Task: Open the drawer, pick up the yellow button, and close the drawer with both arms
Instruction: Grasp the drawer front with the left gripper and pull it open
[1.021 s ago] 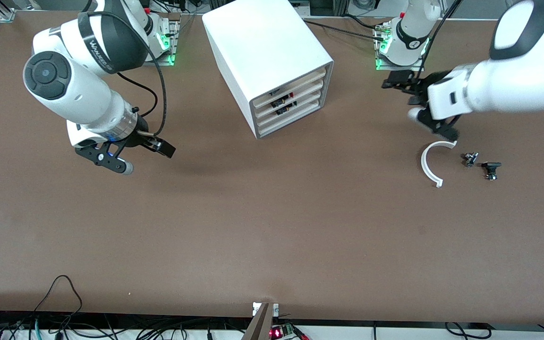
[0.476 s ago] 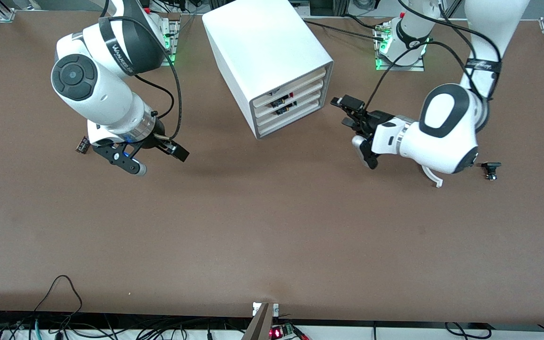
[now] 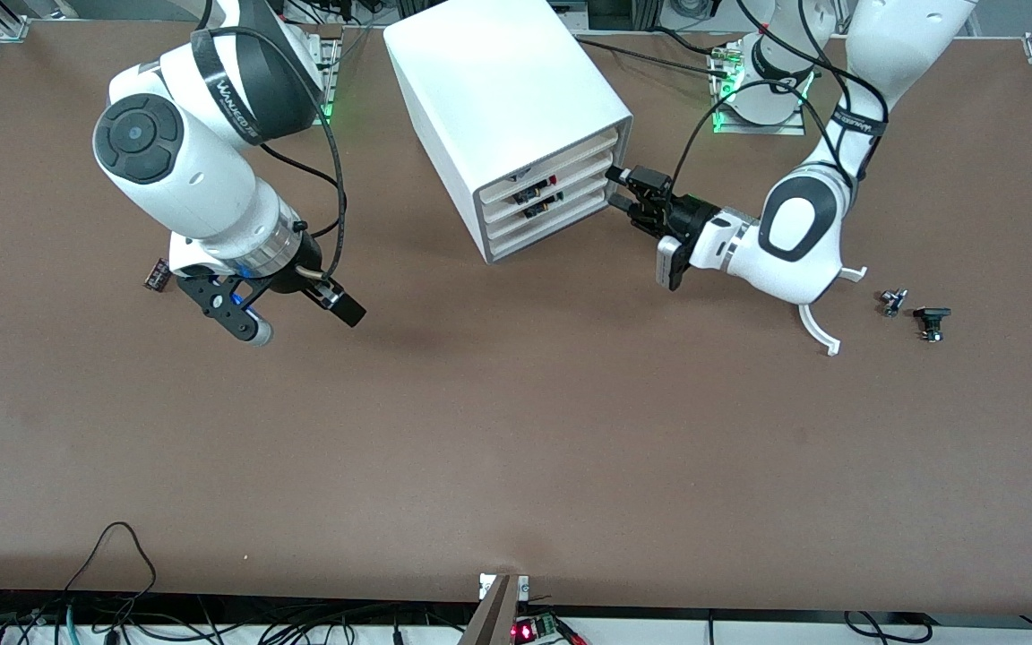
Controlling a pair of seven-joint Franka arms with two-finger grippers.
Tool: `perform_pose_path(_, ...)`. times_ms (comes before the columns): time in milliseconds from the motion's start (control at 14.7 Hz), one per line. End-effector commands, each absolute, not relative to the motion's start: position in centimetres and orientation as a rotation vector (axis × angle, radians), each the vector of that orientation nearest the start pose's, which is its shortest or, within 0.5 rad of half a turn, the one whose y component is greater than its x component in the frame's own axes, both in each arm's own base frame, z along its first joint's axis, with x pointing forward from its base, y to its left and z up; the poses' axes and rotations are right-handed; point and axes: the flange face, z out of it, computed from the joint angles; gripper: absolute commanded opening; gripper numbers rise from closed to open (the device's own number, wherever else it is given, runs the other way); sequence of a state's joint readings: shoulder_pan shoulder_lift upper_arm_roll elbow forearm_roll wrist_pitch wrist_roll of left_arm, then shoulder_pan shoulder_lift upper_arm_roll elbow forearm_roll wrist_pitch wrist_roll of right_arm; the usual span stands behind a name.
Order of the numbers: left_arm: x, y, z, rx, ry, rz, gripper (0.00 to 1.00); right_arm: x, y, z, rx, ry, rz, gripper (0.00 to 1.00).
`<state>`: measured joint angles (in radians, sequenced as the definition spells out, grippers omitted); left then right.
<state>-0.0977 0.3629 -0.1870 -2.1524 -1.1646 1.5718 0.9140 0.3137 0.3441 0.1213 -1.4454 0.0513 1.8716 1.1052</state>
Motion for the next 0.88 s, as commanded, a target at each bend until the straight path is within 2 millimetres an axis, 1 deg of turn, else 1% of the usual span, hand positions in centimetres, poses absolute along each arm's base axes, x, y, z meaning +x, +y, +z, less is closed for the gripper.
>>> perform_pose_path(0, 43.3, -25.0, 25.1, 1.673, -0.495, -0.465, 0.55, 63.6, 28.8, 51.8, -2.716, 1.132, 0.016, 0.98)
perform_pose_path(136, 42.1, -25.8, 24.4, 1.675, -0.484, -0.482, 0.55, 64.1, 29.2, 52.5, -2.670, 1.171, 0.008, 0.98)
perform_pose_path(204, 41.4, -26.6, 24.3, 1.669, -0.495, -0.500, 0.55, 64.3, 29.4, 52.7, -2.654, 1.189, 0.003, 0.98)
perform_pose_path(272, 41.1, -27.1, 24.2, 1.670, -0.499, -0.501, 0.54, 64.2, 30.3, 52.8, -2.644, 1.198, 0.004, 0.98)
perform_pose_path(340, 40.7, -27.5, 24.1, 1.676, -0.499, -0.501, 0.54, 64.5, 30.5, 53.1, -2.620, 1.229, 0.001, 0.98)
perform_pose_path(408, 40.6, -27.8, 24.0, 1.684, -0.501, -0.498, 0.48, 64.8, 30.9, 53.3, -2.596, 1.254, 0.001, 0.98)
perform_pose_path(476, 40.5, -28.2, 24.0, 1.685, -0.510, -0.499, 0.28, 64.9, 31.5, 53.8, -2.572, 1.274, -0.006, 0.98)
perform_pose_path(545, 40.2, -28.7, 24.1, 1.680, -0.520, -0.506, 0.00, 64.9, 31.7, 54.4, -2.547, 1.299, -0.011, 0.98)
perform_pose_path(613, 40.1, -28.8, 24.1, 1.678, -0.522, -0.508, 0.00, 65.0, 31.9, 55.0, -2.506, 1.327, -0.004, 0.98)
perform_pose_path(681, 40.4, -28.5, 24.2, 1.679, -0.518, -0.501, 0.00, 65.0, 32.1, 55.4, -2.460, 1.351, 0.019, 0.98)
perform_pose_path(749, 40.9, -28.2, 24.4, 1.678, -0.516, -0.491, 0.00, 65.0, 32.3, 55.7, -2.431, 1.365, 0.027, 0.98)
perform_pose_path(817, 41.9, -27.6, 24.8, 1.683, -0.514, -0.470, 0.00, 64.6, 33.1, 55.9, -2.415, 1.377, 0.034, 0.98)
